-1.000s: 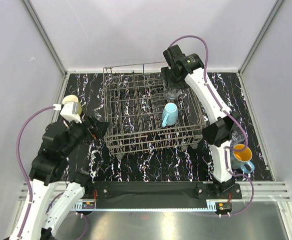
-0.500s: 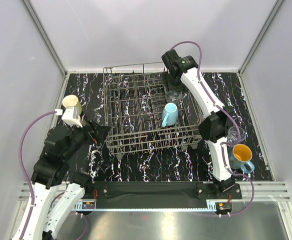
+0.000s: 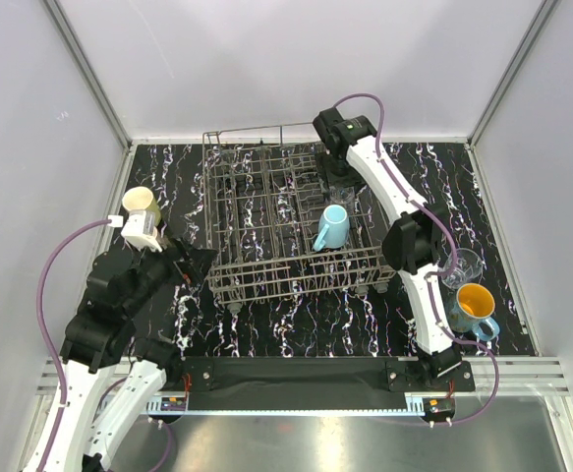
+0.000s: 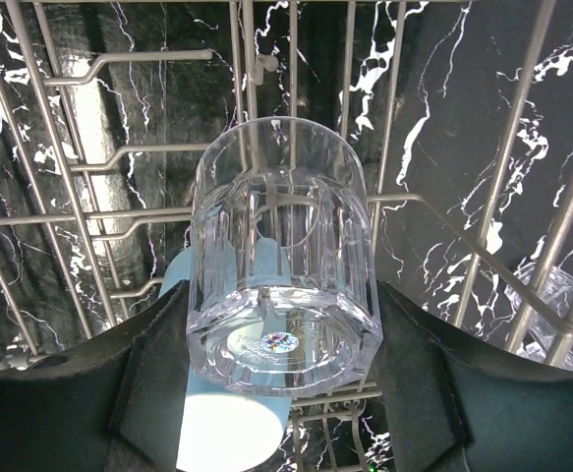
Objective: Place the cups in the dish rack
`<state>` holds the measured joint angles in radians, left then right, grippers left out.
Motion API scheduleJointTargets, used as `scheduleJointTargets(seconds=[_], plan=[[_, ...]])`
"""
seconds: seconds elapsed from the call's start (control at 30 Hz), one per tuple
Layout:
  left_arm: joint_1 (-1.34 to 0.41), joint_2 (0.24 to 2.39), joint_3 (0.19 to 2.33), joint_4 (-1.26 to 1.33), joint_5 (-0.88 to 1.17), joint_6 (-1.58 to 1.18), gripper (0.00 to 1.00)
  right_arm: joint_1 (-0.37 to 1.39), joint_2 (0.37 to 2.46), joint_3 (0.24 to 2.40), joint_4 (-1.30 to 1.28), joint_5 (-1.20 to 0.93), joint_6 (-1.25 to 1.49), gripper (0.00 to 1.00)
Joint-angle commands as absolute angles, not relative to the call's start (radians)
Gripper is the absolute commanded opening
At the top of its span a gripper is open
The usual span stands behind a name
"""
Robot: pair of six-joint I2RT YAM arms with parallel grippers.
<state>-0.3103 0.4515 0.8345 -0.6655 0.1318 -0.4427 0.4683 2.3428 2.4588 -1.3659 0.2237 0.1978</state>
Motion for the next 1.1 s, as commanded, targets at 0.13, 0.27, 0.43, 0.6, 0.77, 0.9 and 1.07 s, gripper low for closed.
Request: scheduleJointTargets(seconds=[0.13, 0.27, 0.43, 0.6, 0.77, 0.9, 1.07], plan=[[-0.314, 0.454, 0.867, -0.683, 0.121, -0.414, 0.97, 0.457, 2.385, 2.505, -1.410, 0.190, 0.180, 0.29], [-0.314, 0.460, 0.864, -0.676, 0.132, -0.436, 0.97, 0.454, 2.384, 2.468, -1.393, 0.181, 0.170, 0.56], [-0.314, 0.460, 0.857, -0.686, 0.127, -0.436, 0.96, 0.454, 2.359, 2.451, -1.371, 0.202, 0.158, 0.91], [-0.314, 0.454, 0.888, -0.724, 0.074, -0.419, 0.96, 0.454, 2.355, 2.513, -1.390, 0.213, 0.140, 1.00], [-0.314, 0.457, 0.939, -0.770, 0.034, -0.396, 0.97, 0.454, 2.252, 2.548, -1.371, 0.210, 0.153, 1.00], [-0.314, 0.460, 0.953, -0.767, 0.029, -0.406, 0.97, 0.453, 2.130, 2.534, -1.345, 0.309, 0.167, 1.00], [-0.314, 0.475, 0.928, -0.736, 0.084, -0.434, 0.96, 0.431, 1.944, 2.419, -1.279, 0.448, 0.190, 1.00]])
